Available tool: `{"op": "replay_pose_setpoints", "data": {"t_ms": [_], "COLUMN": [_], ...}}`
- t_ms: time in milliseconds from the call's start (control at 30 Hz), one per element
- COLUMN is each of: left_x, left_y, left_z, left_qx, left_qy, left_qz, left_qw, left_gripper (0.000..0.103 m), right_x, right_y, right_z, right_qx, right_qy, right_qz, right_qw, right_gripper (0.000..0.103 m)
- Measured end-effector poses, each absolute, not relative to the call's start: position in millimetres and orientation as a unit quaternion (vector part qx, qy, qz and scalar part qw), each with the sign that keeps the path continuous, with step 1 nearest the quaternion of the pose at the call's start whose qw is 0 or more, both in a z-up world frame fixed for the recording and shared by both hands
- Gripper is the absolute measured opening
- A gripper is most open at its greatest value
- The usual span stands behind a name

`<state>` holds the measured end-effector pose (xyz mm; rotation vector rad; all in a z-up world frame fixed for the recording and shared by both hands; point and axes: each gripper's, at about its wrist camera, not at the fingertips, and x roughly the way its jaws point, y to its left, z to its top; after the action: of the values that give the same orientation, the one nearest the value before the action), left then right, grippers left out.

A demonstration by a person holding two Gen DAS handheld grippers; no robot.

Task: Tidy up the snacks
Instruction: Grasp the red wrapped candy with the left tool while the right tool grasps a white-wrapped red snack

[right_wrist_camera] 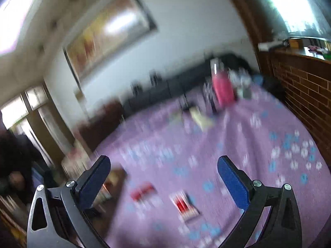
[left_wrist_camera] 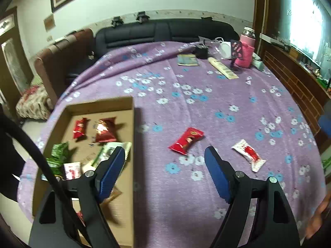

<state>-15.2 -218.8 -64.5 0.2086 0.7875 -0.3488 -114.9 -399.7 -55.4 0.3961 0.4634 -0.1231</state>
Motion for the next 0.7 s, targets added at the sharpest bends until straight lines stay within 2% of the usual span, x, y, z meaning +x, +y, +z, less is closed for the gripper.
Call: {"op": "replay_pose_setpoints", "data": {"t_ms": [167, 633, 667, 700], "left_x": [-16, -15, -13, -10], "left_y": [-215, -216, -218, -220], "left_z": [-63, -68, -71, -74], "left_qx": [0.100, 0.103, 0.104, 0.106], "left_qy": [0.372, 0.377, 0.383, 0.392], "left_qz": [-0.166, -0.175, -0.185, -0.198], "left_qw": [0.908, 0.904, 0.899, 0.892], "left_gripper": [0.080, 0.081, 0.082, 0.083], "right_x": [-107, -107, -106, -102], "right_y": [-377, -370, -369, -369], "right_z": [-81, -101, -104, -107], "right_qx": [0.139, 0.115, 0.108, 0.099], "right_qy": [0.297, 0.329, 0.335, 0.341], "right_qz": [-0.065, -0.067, -0.063, -0.057], "right_qw": [0.943, 0.935, 0.934, 0.933], "right_gripper": [0.103, 0.103, 0.101, 0.094]}}
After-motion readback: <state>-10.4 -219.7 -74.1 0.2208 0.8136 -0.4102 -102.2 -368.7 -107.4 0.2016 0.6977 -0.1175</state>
